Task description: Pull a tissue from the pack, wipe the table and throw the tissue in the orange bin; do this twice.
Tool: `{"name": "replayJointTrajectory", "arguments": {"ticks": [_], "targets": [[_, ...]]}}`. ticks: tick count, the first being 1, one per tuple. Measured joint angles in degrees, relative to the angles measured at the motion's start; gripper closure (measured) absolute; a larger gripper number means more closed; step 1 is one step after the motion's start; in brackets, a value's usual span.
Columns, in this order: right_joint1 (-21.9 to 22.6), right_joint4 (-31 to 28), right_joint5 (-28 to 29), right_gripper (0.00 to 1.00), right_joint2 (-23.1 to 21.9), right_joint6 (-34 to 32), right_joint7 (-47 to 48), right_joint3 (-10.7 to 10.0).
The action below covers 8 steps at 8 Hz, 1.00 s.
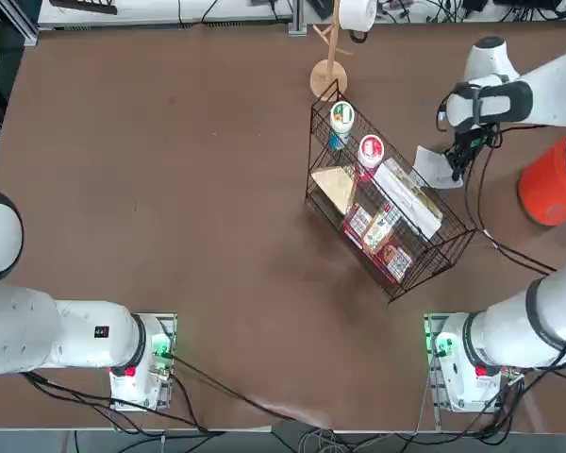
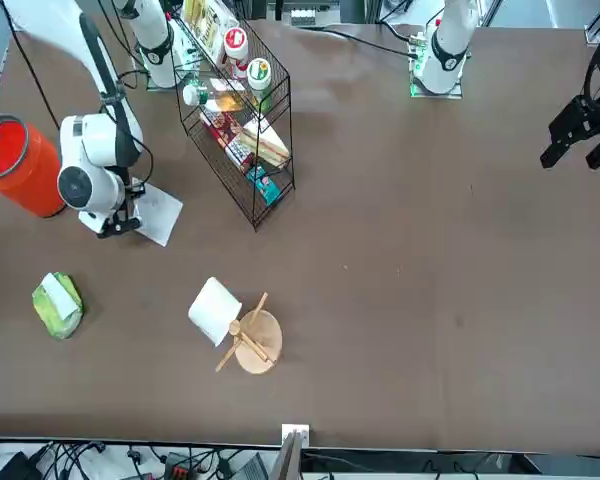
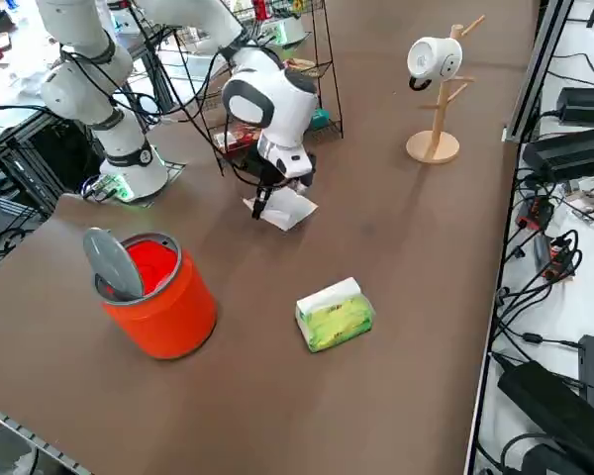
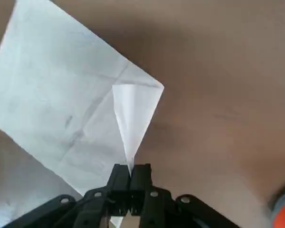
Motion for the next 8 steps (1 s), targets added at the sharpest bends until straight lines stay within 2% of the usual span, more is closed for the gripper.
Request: {"name": "replayJointTrajectory", "arguments": {"ticks": [2, 4, 6, 8], "targets": [[0.1, 0.0, 0.0, 0.98, -0.3, -0.1, 0.7, 0.1], [1.2, 0.4, 0.0, 0.98, -0.1, 0.0, 6.5, 1.4], [5.6, 2.5, 0.0, 0.98, 2.1, 0.1, 15.1, 2.4], [8.3, 4.6, 0.3, 0.98, 5.4, 1.5, 19.5, 2.6]]}}
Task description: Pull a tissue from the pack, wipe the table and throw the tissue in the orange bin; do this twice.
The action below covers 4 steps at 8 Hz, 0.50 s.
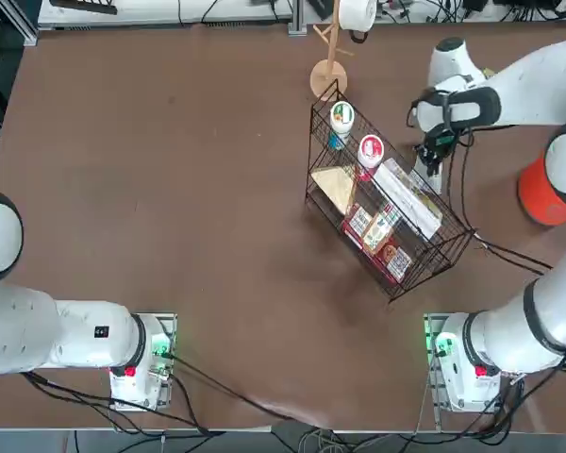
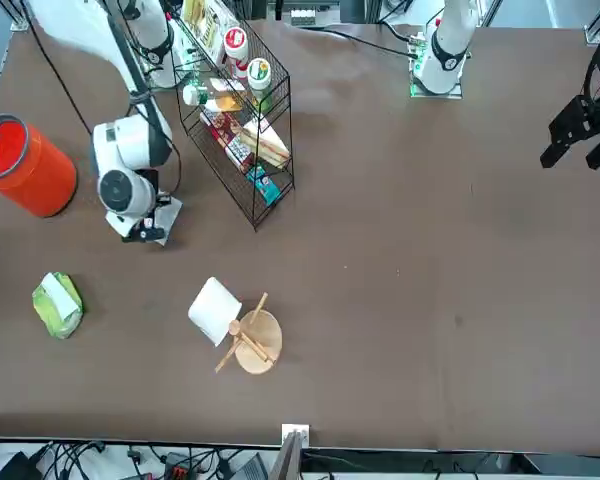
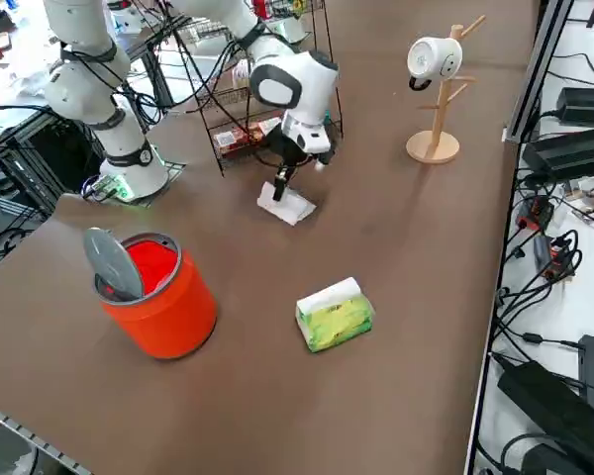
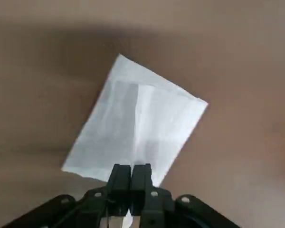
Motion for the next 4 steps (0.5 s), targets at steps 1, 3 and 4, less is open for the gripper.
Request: {"name": "replayJointTrajectory", "arguments": {"ticks": [1, 3, 4], "targets": [[0.0, 0.3, 0.1, 0.98, 1.1, 1.2, 0.4, 0.0], [-0.2, 0.6, 0.6, 0.98, 2.2, 2.9, 0.8, -0.2], [-0.2, 0.7, 0.7, 0.98, 2.2, 2.9, 0.8, -0.2]]}}
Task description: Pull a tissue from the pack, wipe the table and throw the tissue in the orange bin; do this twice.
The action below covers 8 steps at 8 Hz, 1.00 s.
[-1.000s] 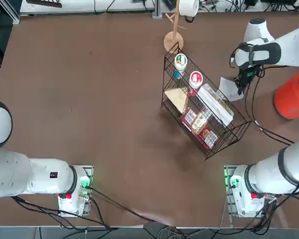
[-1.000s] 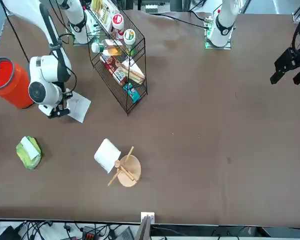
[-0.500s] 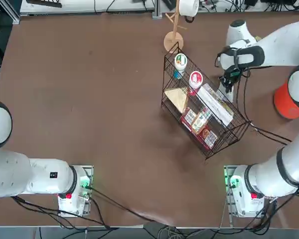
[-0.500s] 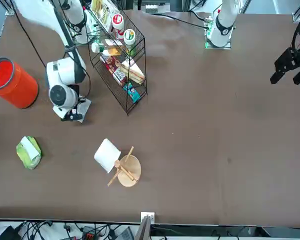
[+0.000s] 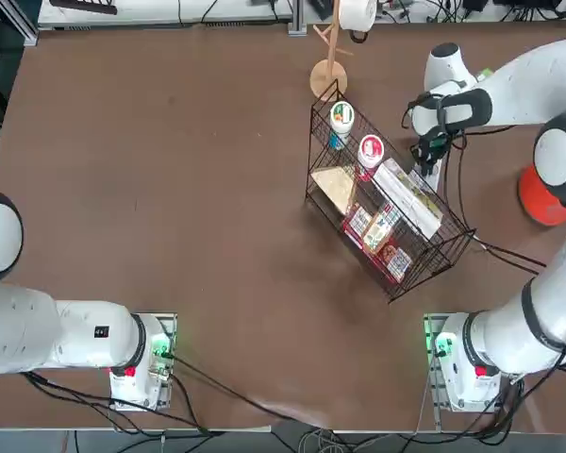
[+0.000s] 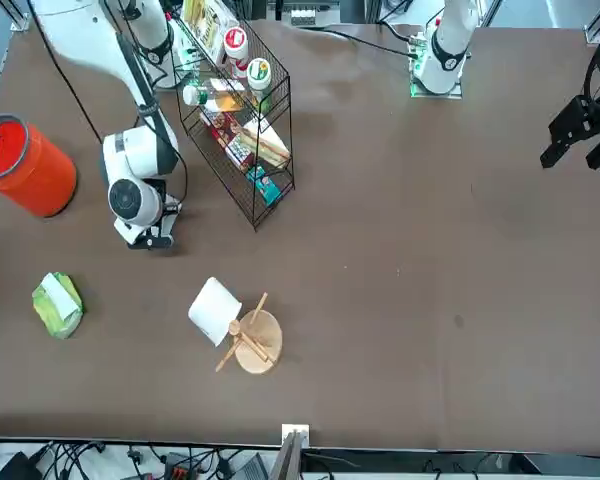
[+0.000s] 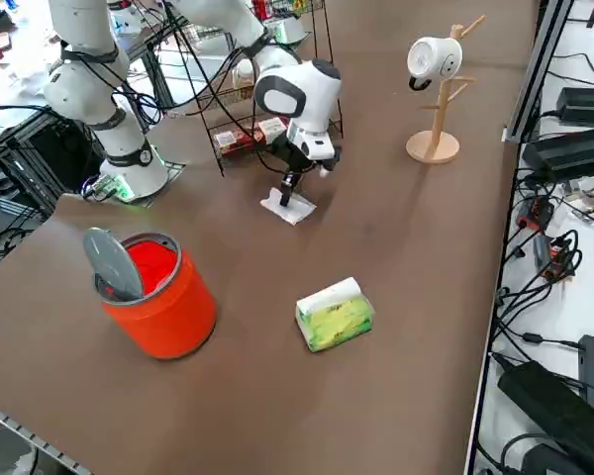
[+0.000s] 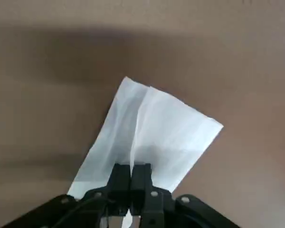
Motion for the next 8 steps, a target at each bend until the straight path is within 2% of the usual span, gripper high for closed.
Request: {"name": "replayJointTrajectory", "arguments": {"ticks": [8], "targets": [[-1.6, 0.0, -0.6, 0.98, 0.0, -0.1, -1.7, -0.9]]}}
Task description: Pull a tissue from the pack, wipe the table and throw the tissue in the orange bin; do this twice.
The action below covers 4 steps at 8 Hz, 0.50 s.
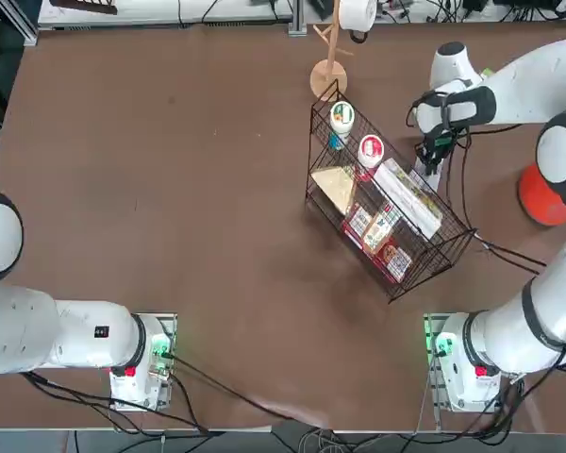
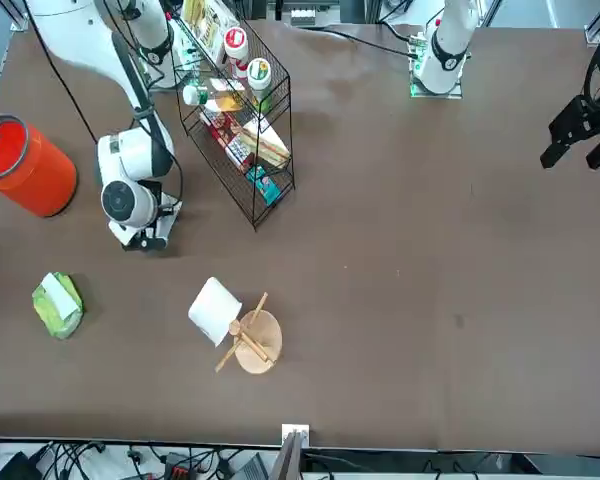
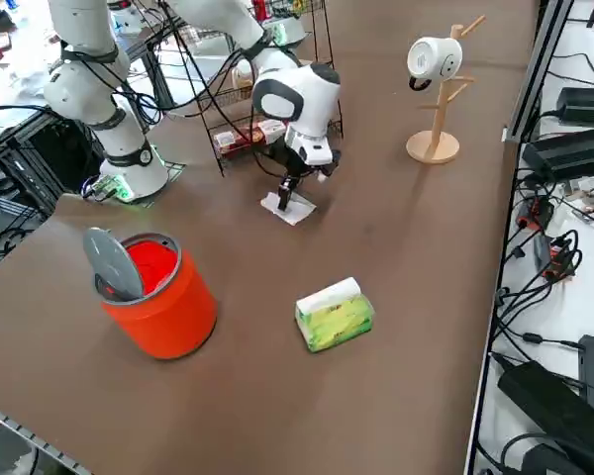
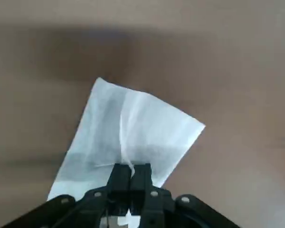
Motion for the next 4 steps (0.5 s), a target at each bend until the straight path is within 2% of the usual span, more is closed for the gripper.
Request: {"name": "replayJointTrajectory", "arguments": {"ticks": [4], "targets": [[-1.2, 0.0, -0.8, 0.98, 0.0, 0.1, -1.0, -0.2]]}}
